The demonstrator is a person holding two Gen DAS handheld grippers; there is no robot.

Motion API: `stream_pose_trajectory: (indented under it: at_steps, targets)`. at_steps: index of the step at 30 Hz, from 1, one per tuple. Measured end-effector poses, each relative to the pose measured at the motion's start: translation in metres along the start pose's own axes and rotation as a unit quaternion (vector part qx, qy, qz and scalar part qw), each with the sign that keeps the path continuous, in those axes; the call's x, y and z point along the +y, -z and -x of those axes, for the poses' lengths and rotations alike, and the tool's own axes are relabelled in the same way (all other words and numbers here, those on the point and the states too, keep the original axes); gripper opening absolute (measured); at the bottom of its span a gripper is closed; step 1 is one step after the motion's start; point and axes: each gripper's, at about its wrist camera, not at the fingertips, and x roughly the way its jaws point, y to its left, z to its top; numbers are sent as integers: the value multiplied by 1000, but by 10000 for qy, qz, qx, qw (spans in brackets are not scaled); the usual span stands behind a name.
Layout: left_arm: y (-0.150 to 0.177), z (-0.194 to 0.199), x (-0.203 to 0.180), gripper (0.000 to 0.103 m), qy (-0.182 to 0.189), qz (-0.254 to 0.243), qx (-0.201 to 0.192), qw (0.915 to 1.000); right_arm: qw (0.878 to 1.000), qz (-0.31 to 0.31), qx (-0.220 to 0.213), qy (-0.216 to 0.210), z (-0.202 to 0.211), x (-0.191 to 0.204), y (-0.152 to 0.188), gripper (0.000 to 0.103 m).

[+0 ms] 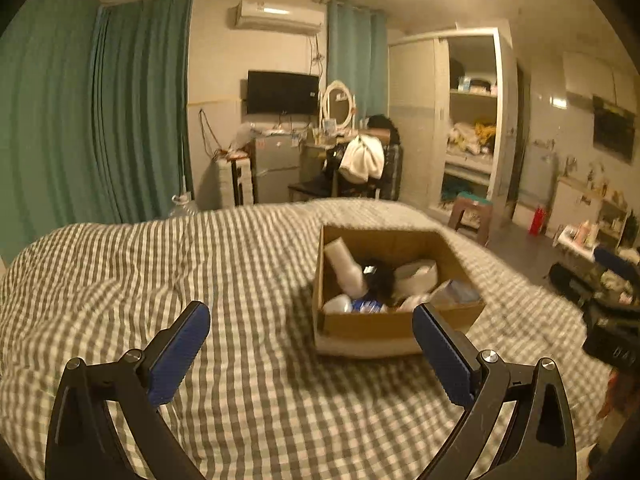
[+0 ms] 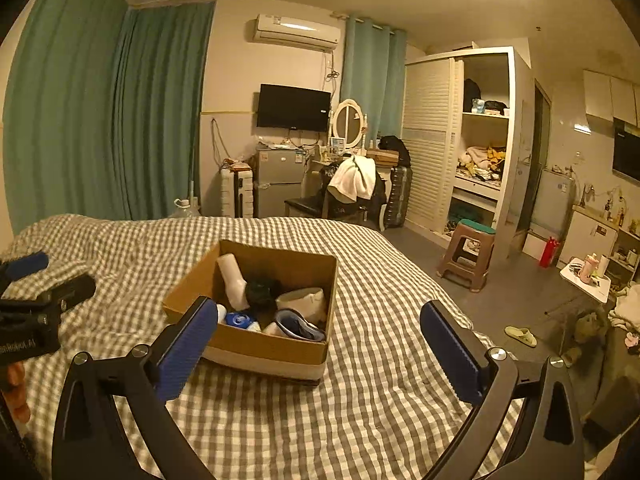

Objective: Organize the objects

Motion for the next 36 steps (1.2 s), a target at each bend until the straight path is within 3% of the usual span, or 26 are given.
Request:
stream_pose_trajectory:
  at_steps: [3,9,15,36]
  targets:
    - [11,-14,4,103,-79,-4,130,9999,9999,95,84,39,-16,3,12,102]
    - [17,-11,10,103,-205,56,-67,9998,9998,103,150,-58,-32,10,26,102]
    - [15,2,7,103,-193,-35,-233,9995,9998,108,115,-85,-30,15,30,102]
    - [14,-6,2,103,-236,-161,-81,9996,9997,87,223,-47,-35,17,32,102]
